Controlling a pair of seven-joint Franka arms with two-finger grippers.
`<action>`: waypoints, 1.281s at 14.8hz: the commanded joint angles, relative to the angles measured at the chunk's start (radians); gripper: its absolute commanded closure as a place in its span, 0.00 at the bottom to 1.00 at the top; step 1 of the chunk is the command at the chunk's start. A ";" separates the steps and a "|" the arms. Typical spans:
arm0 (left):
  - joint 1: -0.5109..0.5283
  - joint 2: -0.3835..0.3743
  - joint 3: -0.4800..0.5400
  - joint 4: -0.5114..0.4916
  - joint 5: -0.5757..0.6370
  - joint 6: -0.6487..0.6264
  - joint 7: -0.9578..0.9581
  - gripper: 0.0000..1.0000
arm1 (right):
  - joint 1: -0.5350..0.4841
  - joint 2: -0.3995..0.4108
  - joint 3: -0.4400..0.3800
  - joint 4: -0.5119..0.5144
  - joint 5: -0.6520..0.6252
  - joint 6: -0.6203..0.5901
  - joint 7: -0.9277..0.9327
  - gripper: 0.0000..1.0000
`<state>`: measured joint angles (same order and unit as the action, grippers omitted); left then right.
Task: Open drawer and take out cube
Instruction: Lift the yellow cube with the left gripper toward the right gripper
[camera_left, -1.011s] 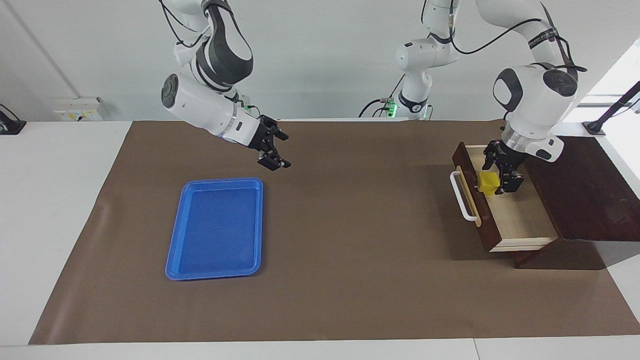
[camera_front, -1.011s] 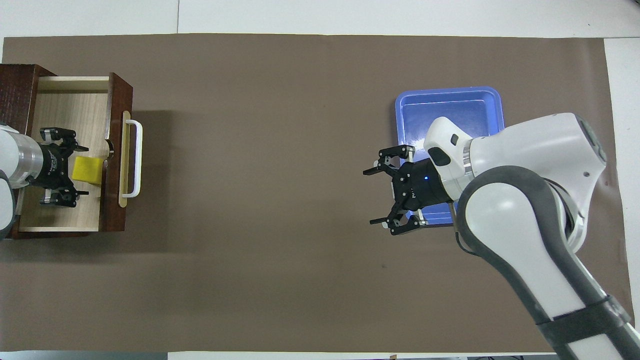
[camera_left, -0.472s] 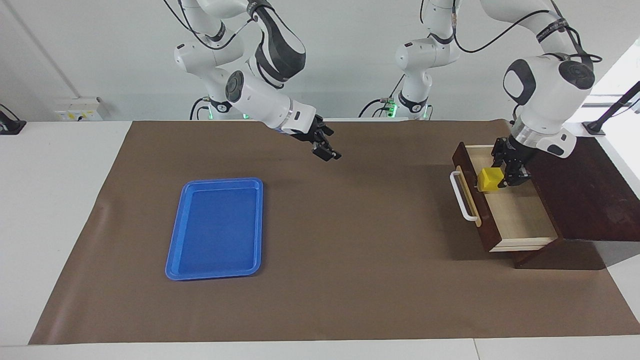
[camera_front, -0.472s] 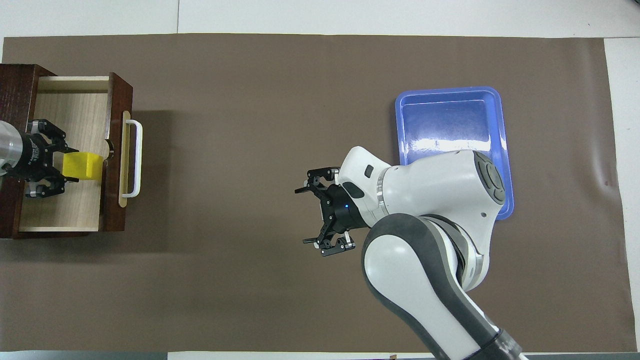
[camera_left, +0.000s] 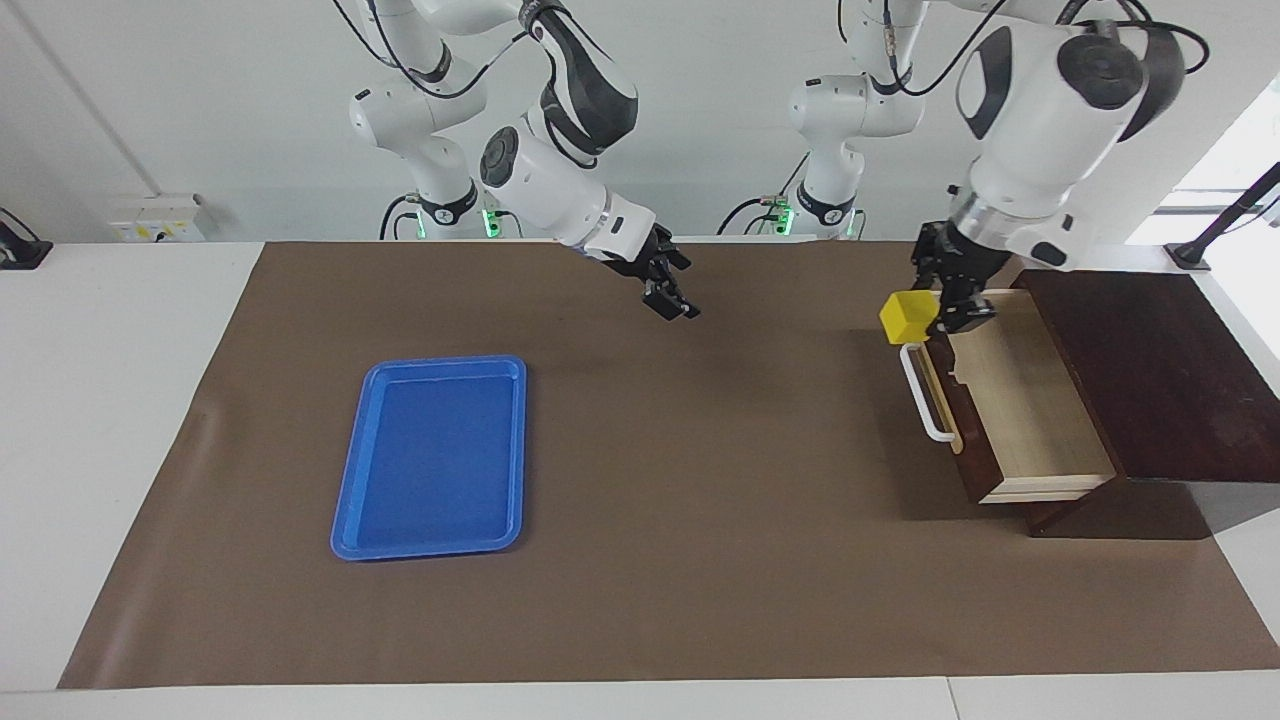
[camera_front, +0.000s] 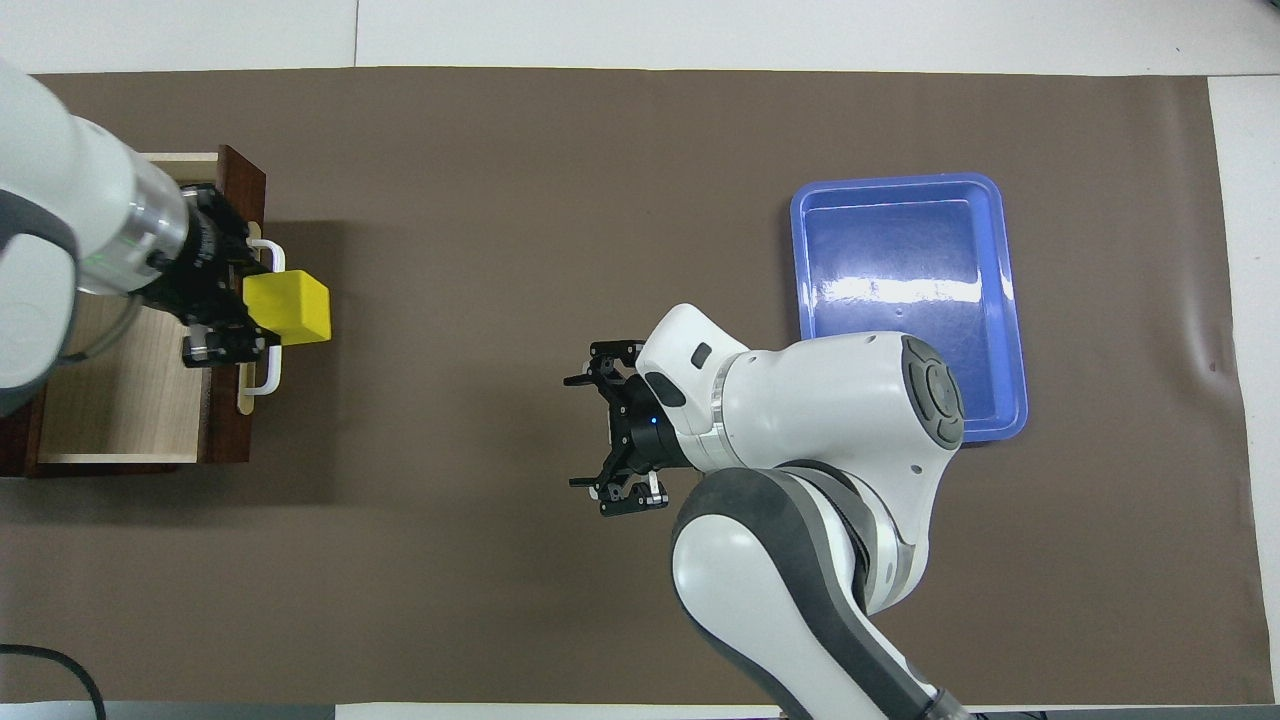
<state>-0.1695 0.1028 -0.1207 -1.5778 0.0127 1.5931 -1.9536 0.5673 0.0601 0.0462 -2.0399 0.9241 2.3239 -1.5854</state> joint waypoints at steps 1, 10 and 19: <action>-0.109 -0.047 0.015 -0.117 -0.019 0.094 -0.154 1.00 | 0.008 0.023 -0.003 0.033 0.018 0.020 0.004 0.00; -0.238 -0.126 0.015 -0.312 -0.071 0.275 -0.283 1.00 | 0.002 0.101 -0.003 0.127 -0.036 -0.034 -0.059 0.00; -0.262 -0.138 0.013 -0.337 -0.071 0.289 -0.301 1.00 | 0.002 0.237 -0.005 0.285 -0.074 -0.094 -0.054 0.00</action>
<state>-0.4146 0.0048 -0.1237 -1.8694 -0.0409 1.8552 -2.2461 0.5705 0.2649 0.0397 -1.8064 0.8672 2.2478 -1.6344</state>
